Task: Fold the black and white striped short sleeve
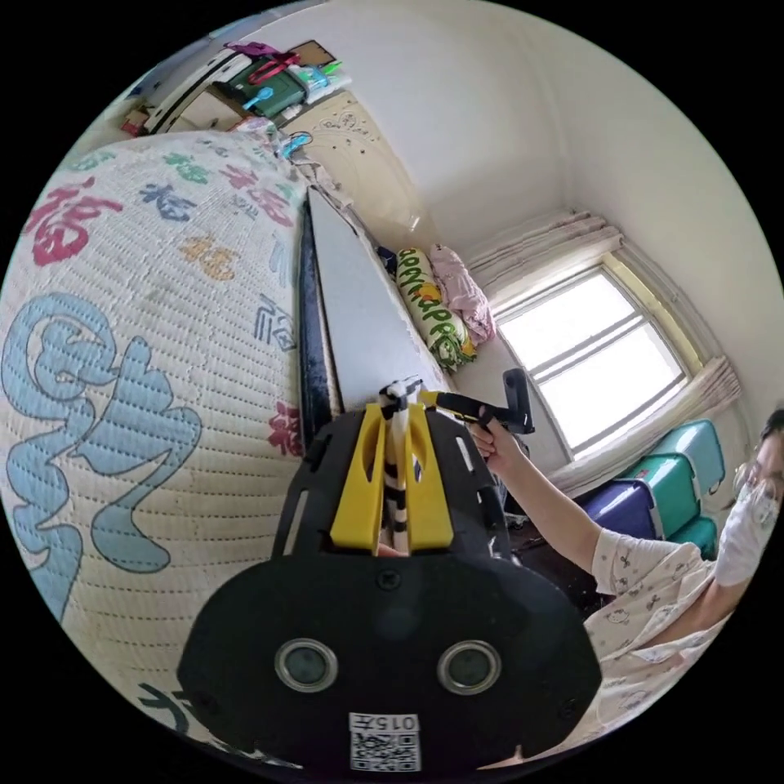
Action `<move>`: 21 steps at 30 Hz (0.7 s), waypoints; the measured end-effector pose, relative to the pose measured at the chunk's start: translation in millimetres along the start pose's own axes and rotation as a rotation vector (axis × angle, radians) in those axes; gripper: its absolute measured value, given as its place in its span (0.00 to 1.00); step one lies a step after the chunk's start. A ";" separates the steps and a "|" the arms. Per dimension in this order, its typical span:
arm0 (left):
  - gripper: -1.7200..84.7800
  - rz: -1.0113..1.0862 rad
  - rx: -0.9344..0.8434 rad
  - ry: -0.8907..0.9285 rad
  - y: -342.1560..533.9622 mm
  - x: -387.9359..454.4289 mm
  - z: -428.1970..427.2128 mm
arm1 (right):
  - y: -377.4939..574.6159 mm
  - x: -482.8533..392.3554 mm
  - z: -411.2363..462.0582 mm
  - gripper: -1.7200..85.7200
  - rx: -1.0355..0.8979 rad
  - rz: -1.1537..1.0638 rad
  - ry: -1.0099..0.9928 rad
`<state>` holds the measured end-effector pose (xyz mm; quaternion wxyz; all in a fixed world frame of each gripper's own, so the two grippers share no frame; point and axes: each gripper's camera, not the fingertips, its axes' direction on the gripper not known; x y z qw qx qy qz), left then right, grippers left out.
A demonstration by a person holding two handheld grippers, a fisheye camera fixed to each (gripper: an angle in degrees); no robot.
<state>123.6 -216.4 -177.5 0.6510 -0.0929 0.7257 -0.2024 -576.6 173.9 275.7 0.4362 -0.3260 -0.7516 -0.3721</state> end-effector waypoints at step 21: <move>0.03 0.659 0.122 0.198 396.1 164.6 -116.3 | 492.7 -234.8 -199.1 0.03 0.655 -0.179 -0.024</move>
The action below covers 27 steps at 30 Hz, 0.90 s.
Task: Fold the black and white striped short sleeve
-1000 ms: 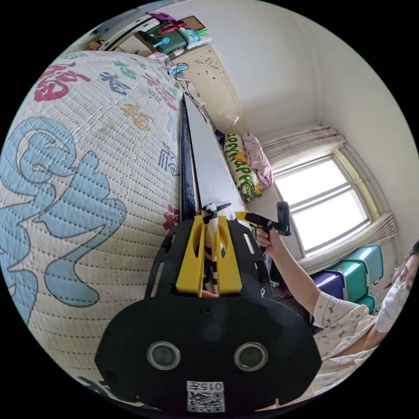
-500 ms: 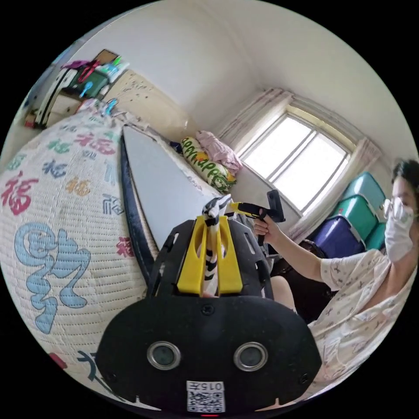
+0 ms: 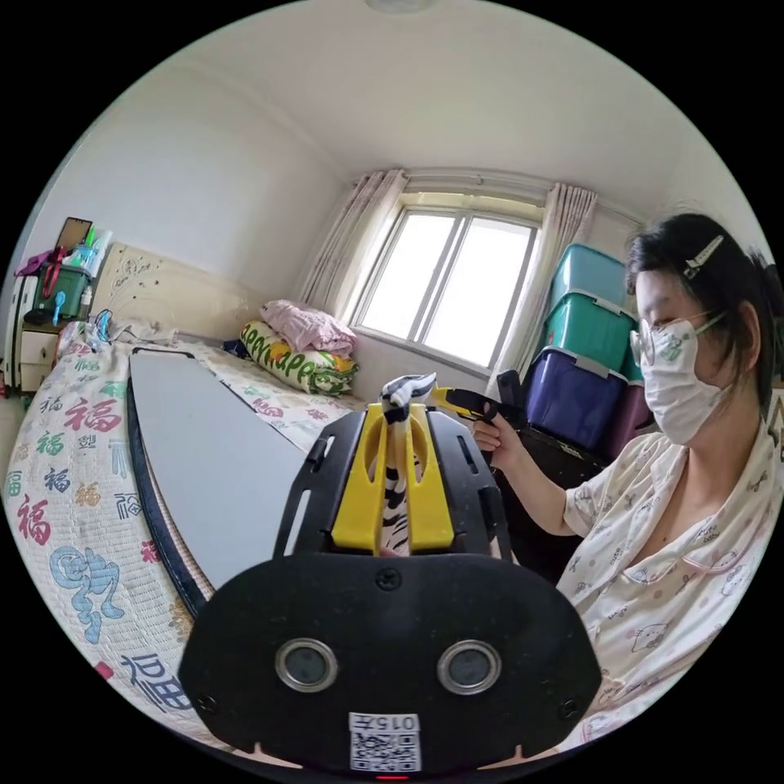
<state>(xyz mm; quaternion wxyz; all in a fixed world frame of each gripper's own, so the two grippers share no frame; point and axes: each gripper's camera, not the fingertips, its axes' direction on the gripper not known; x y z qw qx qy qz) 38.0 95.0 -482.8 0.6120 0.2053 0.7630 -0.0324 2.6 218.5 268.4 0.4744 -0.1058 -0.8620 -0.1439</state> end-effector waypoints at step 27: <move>0.03 0.197 -0.190 0.508 246.0 133.8 160.8 | 198.1 11.7 -126.0 0.03 0.378 -0.088 0.382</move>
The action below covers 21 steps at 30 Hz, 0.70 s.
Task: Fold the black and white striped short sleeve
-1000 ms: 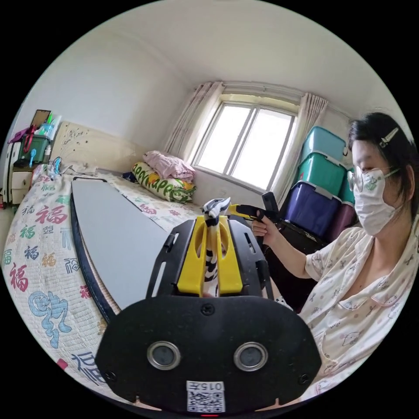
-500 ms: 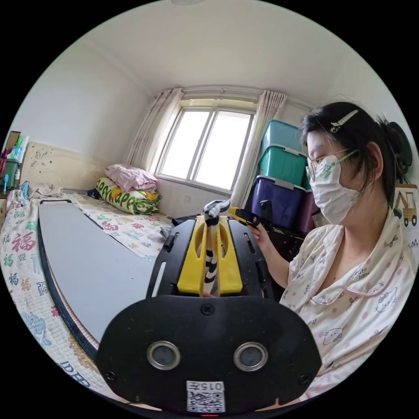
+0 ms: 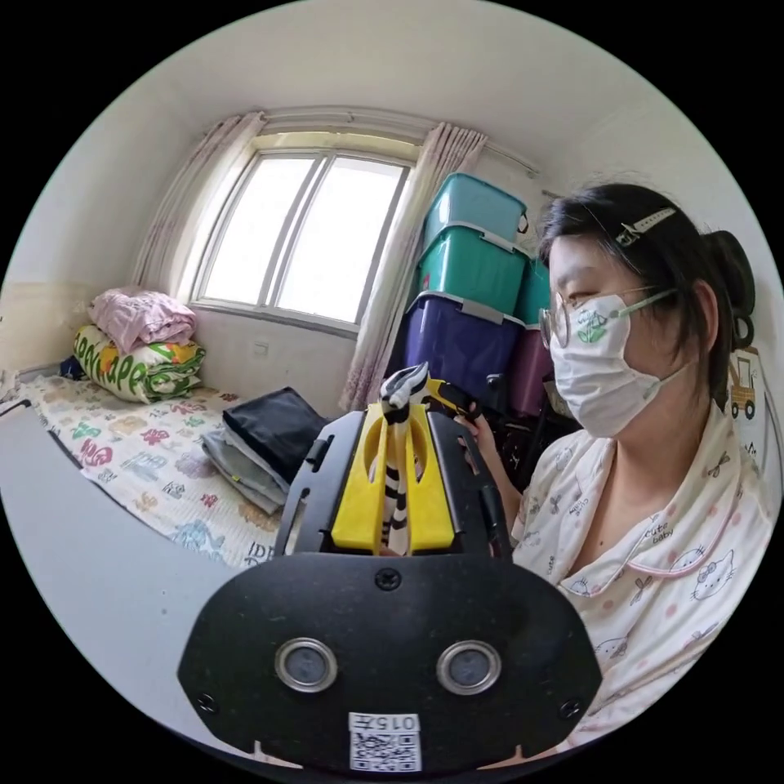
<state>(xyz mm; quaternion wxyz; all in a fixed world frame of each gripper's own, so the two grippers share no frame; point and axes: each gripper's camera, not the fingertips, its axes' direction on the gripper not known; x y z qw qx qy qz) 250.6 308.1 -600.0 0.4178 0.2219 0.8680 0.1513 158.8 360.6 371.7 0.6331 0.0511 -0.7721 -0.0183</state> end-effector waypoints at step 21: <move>0.08 -0.393 -0.108 -0.499 14.8 -426.3 421.1 | -101.8 649.2 630.0 0.01 -0.406 0.321 0.793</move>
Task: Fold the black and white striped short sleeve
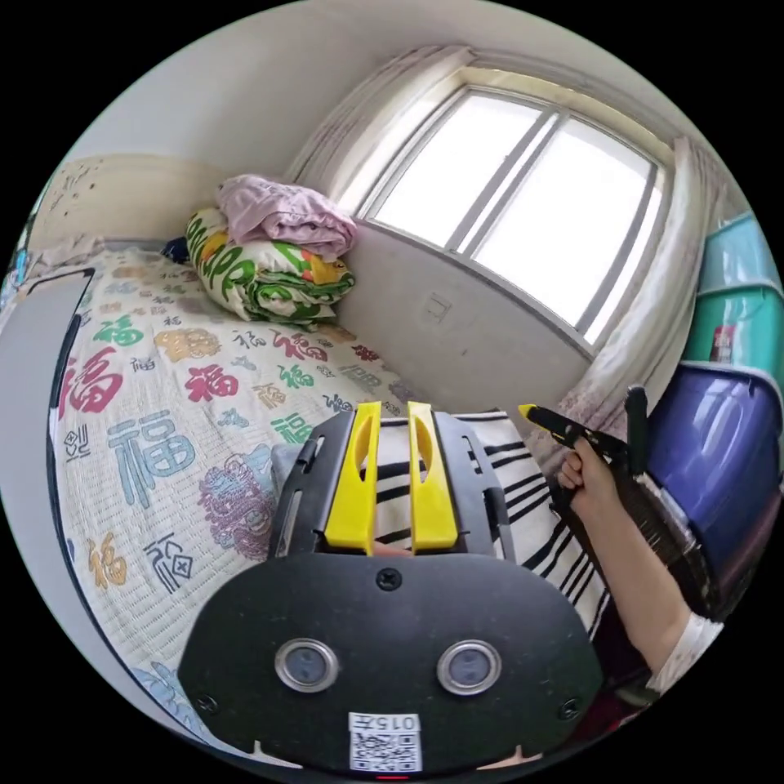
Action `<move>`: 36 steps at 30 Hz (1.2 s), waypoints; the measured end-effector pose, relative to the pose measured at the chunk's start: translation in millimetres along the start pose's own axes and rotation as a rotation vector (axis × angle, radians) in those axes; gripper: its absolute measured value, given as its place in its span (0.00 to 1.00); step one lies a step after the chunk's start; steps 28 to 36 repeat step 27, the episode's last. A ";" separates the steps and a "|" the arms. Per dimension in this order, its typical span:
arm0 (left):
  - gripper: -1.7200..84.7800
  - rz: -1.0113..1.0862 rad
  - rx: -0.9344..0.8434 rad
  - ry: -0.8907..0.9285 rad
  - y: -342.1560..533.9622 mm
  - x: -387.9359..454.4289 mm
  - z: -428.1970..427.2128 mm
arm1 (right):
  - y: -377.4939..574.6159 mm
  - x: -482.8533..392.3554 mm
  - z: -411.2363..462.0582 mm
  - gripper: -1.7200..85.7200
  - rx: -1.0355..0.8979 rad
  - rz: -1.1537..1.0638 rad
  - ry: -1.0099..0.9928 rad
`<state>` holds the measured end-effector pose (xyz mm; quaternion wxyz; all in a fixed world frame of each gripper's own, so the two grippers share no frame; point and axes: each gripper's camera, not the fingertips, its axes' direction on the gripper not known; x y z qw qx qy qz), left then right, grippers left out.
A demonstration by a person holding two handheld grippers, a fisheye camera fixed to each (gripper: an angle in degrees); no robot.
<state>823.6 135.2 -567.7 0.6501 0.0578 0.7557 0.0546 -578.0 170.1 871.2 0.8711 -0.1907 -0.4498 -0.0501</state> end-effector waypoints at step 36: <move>0.03 0.183 0.439 -0.995 138.1 -45.4 -651.5 | 250.6 -7.5 -376.5 0.01 0.788 -0.269 -1.243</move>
